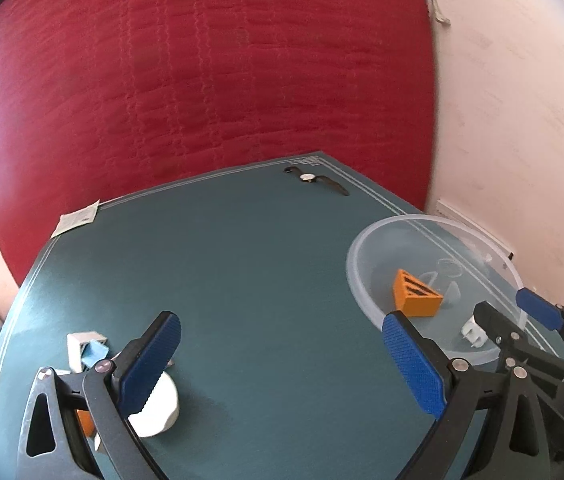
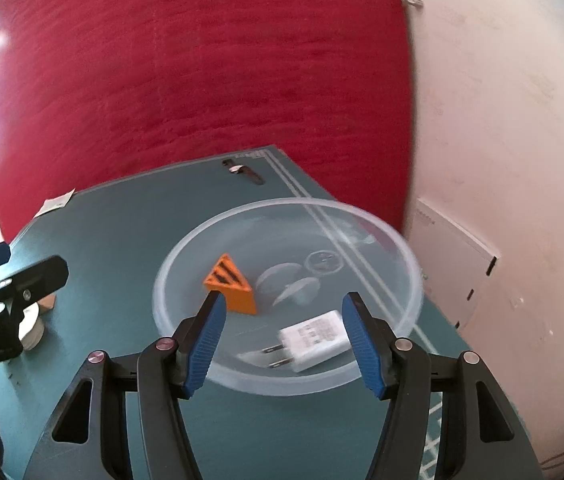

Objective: Organize rigid objects
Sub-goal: 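Withdraw both grippers from the bowl back toward the blocks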

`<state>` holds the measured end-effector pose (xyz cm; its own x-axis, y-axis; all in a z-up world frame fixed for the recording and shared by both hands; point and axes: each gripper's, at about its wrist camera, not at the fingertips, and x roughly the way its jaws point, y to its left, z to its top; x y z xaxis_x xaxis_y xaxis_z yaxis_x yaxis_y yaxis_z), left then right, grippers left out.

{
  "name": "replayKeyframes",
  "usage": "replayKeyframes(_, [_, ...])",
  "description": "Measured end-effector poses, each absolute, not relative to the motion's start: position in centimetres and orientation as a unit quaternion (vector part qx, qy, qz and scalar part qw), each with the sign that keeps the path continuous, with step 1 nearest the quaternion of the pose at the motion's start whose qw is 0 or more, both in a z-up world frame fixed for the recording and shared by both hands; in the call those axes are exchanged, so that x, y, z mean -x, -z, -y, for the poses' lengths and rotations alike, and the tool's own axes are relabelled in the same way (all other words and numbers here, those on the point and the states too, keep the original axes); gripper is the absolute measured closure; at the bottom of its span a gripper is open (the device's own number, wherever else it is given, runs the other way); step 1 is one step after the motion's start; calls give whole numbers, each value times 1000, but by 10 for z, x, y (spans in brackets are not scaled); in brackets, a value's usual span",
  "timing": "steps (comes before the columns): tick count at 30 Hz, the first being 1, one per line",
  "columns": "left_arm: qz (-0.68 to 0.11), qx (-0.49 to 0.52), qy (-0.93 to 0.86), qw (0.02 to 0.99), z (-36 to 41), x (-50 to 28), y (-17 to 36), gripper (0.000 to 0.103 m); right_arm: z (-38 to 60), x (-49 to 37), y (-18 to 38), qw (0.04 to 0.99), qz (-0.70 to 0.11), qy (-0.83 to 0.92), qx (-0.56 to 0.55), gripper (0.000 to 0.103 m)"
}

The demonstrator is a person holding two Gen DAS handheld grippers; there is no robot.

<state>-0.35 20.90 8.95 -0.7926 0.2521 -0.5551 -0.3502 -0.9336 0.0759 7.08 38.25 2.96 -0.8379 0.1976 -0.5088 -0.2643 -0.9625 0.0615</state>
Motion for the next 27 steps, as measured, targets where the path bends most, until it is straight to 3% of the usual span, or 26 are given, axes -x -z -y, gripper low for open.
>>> replayKeyframes(27, [-64,300,-950,64,-81,-13,-76,0,-291,-68,-25,-14,-18,-953,302,40])
